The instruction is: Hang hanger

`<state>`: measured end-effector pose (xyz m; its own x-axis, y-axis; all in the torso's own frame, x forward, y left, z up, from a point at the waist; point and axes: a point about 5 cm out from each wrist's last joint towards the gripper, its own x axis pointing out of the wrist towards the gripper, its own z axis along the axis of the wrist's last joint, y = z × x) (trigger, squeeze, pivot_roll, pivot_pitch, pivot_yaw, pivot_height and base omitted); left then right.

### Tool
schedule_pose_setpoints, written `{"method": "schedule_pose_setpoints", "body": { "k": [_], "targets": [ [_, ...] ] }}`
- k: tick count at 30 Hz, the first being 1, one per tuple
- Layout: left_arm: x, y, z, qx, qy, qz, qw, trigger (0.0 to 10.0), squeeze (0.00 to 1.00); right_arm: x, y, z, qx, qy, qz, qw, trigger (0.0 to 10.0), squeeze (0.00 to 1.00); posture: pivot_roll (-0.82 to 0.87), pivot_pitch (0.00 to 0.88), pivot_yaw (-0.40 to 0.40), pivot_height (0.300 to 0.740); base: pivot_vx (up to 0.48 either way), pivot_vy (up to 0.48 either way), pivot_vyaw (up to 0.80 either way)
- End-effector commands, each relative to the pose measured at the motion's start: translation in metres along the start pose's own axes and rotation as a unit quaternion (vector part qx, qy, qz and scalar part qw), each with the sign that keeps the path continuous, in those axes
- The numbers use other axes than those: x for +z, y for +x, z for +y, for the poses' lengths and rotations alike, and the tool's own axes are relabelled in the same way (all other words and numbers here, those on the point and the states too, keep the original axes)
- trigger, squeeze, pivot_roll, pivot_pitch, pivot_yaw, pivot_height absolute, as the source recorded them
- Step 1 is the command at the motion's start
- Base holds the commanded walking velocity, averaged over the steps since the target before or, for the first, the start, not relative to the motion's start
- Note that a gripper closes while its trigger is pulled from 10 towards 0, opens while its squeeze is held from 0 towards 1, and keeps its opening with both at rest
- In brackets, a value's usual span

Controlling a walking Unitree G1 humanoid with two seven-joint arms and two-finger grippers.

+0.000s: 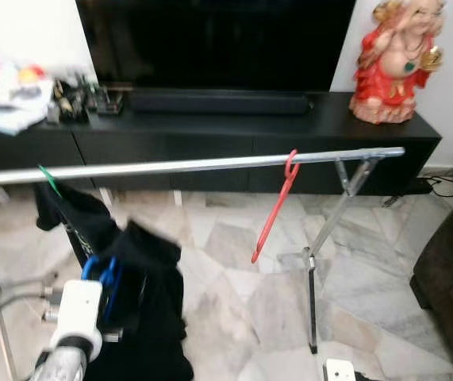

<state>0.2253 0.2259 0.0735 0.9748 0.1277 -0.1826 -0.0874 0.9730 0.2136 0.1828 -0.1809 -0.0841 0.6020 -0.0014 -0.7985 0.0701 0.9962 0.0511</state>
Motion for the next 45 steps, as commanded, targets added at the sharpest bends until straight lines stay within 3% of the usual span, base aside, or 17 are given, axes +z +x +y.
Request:
{"method": "schedule_pose_setpoints", "body": {
  "k": [1,16,45],
  "targets": [
    [0.020,0.008,0.000,-0.003,0.007,-0.039,0.999,10.0,0.00,-0.012,-0.002,-0.001,-0.004,0.009,0.019,1.000,10.0,0.00,0.08,0.077,-0.016,0.740,-0.296,0.000,-0.80],
    [0.019,0.007,0.002,0.001,0.007,-0.038,0.999,10.0,0.00,-0.013,-0.002,-0.001,-0.001,0.007,0.022,1.000,10.0,0.00,0.09,0.081,-0.021,0.740,-0.295,0.000,-0.59],
    [0.018,0.005,0.014,0.014,0.017,-0.034,0.999,10.0,0.00,-0.012,-0.002,0.003,0.010,-0.009,0.013,1.000,10.0,0.00,0.10,0.092,-0.021,0.740,-0.308,0.000,0.00]
  ]
}}
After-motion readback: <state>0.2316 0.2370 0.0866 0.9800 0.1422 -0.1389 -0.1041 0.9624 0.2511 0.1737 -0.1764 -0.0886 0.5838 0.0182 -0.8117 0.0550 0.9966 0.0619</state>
